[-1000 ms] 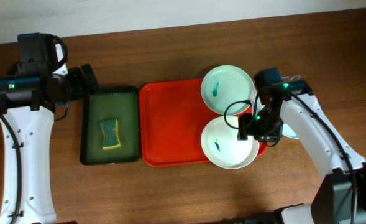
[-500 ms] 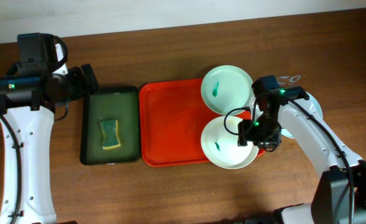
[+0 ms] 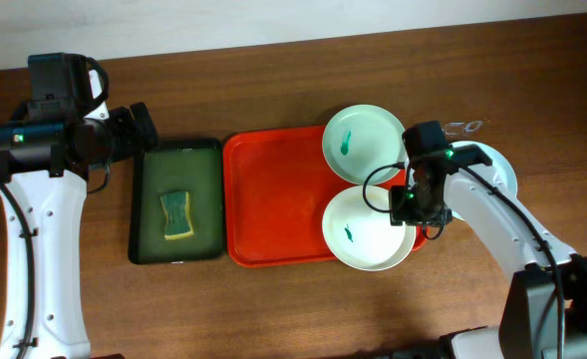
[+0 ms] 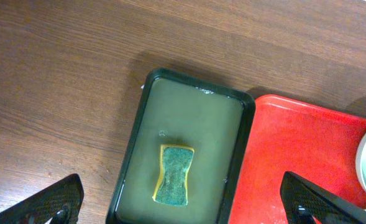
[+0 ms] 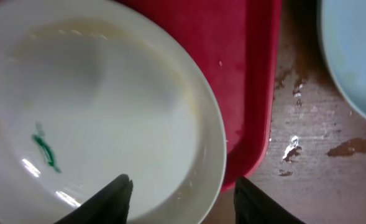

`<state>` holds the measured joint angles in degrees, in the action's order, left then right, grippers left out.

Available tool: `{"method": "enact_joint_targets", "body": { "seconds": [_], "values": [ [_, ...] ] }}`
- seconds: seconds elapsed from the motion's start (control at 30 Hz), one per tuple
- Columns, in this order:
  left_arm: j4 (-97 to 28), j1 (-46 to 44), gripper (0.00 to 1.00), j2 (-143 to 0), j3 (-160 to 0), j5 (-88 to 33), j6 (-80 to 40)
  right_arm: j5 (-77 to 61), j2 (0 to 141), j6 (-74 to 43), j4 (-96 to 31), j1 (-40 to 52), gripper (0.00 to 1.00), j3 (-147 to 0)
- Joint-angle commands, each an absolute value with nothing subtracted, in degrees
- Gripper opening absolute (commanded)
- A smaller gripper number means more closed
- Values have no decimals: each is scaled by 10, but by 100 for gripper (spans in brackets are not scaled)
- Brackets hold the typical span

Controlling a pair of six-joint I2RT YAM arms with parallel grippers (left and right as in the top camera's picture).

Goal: Clean dirty plates on tray and stack at the side
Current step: 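Move right gripper to the rim of the lower white plate on tray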

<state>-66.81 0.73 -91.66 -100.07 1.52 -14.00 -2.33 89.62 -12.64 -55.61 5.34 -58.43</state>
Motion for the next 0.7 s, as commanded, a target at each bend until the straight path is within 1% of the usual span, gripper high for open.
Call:
{"method": "enact_joint_targets", "body": {
  "seconds": [0.0, 0.07, 0.17, 0.2, 0.27, 0.3, 0.33, 0.37, 0.47, 0.6, 0.67],
  "values": [
    [-669, 5, 99, -919, -1001, 13, -145, -7, 895, -130, -515, 56, 50, -544],
    [-669, 5, 99, -919, -1001, 13, -145, -6, 895, -130, -479, 56, 50, -515],
    [-669, 5, 99, -919, -1001, 13, -145, -5, 895, -130, -467, 56, 45, -499],
    [-669, 5, 99, -919, -1001, 13, -145, -6, 895, -130, -467, 56, 39, -498],
    [-669, 5, 99, -919, -1001, 13, -145, -10, 895, -133, -469, 56, 21, -498],
    [-669, 5, 99, -919, -1001, 13, -145, -17, 895, -150, -472, 56, 16, -498],
    [-669, 5, 99, -919, -1001, 13, -145, -49, 895, -168, -475, 56, 9, -498],
    [-669, 5, 99, -919, -1001, 13, -145, -91, 895, -170, -475, 56, 8, -498],
    [-669, 5, 99, -919, -1001, 13, -145, -157, 895, -171, -468, 58, 7, -498],
    [-669, 5, 99, -919, -1001, 13, -145, -161, 895, -228, -437, 85, 6, -498],
    [-669, 5, 99, -919, -1001, 13, -145, -161, 895, -253, -414, 113, 6, -498]
  ]
}}
